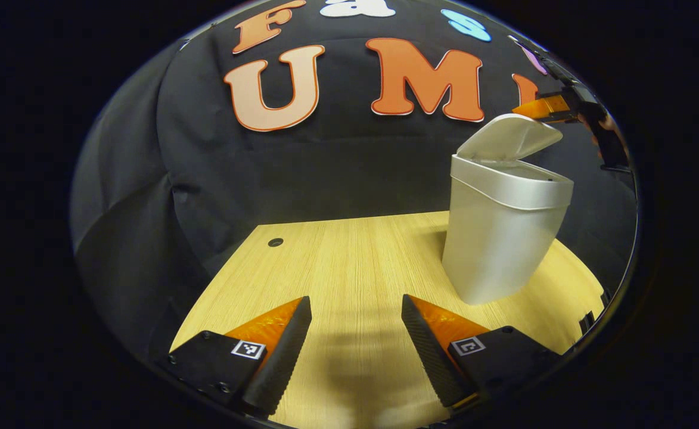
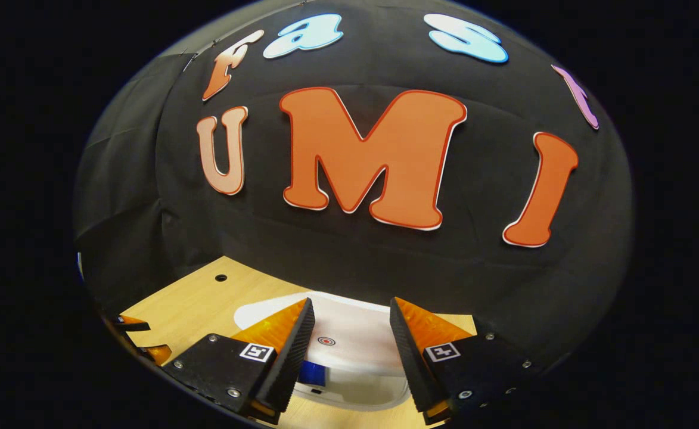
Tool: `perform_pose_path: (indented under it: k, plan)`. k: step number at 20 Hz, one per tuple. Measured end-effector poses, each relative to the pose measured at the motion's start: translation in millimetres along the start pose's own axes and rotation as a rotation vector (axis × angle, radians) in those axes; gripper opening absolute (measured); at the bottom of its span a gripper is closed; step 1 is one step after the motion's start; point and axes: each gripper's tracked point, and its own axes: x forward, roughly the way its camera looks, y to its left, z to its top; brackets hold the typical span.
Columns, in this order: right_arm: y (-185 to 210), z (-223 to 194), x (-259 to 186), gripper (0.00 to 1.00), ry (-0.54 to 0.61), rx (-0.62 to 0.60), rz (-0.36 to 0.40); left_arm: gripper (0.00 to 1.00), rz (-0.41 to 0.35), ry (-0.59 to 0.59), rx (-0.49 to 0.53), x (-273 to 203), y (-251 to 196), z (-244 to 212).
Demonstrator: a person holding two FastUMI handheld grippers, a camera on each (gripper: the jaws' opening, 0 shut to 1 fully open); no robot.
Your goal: Press the lid of the desktop garbage bin to open it, pick up the crumpled paper on the desktop and throw it into the bin, then pick up the pop can on the desktop and drop it into the bin, and finally close the garbage bin lid.
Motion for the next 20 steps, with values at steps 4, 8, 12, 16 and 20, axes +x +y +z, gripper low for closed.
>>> perform_pose_path:
  k: [4, 8, 12, 16, 20]
  plan:
    - [10.5, -34.3, -4.4, 0.77, 0.055, 0.036, 0.015, 0.98, -0.013, 0.014, 0.006, 3.6, -8.8, -3.7]
    - [18.9, -57.5, -9.7, 0.77, 0.087, 0.014, 0.014, 0.87, -0.028, 0.034, 0.013, 6.8, -12.6, -6.2]
    - [29.1, -79.5, -11.2, 0.76, 0.140, 0.059, 0.031, 0.98, -0.055, 0.047, 0.021, 9.0, -21.4, -5.6]
    - [31.6, -81.1, -14.0, 0.69, 0.117, 0.078, 0.020, 0.87, -0.076, 0.053, 0.037, 6.6, -27.8, -6.0]
    - [35.3, -82.7, -14.4, 0.56, 0.113, 0.093, 0.010, 0.97, -0.089, 0.050, 0.038, 4.9, -30.8, -4.3]
